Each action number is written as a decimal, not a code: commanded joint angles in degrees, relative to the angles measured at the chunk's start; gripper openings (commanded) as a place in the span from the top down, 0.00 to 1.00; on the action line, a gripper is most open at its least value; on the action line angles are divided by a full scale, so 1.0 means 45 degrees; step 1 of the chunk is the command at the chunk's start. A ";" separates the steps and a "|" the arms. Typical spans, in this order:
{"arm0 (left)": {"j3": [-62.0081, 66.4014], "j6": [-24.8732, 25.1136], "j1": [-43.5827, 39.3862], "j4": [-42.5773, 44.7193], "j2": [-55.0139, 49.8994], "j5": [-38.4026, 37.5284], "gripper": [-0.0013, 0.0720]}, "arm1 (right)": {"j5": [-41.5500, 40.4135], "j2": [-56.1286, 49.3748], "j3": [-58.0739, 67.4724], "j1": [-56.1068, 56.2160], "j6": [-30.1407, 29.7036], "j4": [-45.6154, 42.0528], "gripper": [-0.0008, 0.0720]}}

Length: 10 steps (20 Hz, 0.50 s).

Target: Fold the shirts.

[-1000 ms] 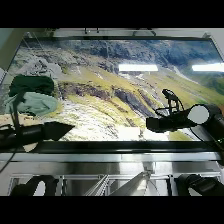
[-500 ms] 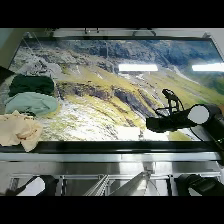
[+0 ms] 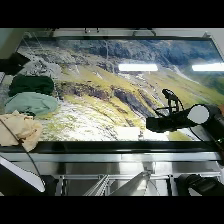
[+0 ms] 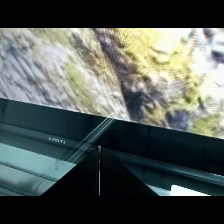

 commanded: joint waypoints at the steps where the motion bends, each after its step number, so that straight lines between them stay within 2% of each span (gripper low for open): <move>1: -0.0772 0.0923 -0.0874 0.0350 -0.1423 0.2963 0.14 | 0.0005 -0.0005 0.0000 0.0010 0.0015 0.0029 0.97; 3: -0.0529 0.0884 -0.1151 0.1753 -0.1666 0.2705 0.29 | 0.0029 -0.0005 0.0000 0.0010 0.0010 0.0029 0.97; 5: 0.0053 0.0879 -0.1355 0.2589 -0.1715 0.2113 0.71 | 0.0034 -0.0005 0.0000 0.0010 0.0005 0.0024 0.97; 6: 0.0403 0.0889 -0.1384 0.2569 -0.1666 0.1676 0.85 | 0.0034 -0.0005 0.0000 0.0010 0.0000 0.0024 0.97; 7: 0.0685 0.0899 -0.1472 0.2477 -0.1491 0.1263 0.95 | 0.0034 -0.0005 0.0000 0.0010 0.0000 0.0019 0.97; 10: 0.0709 0.0971 -0.1836 0.2429 -0.0141 0.0340 0.95 | 0.0029 -0.0010 -0.0005 0.0010 0.0000 0.0010 0.97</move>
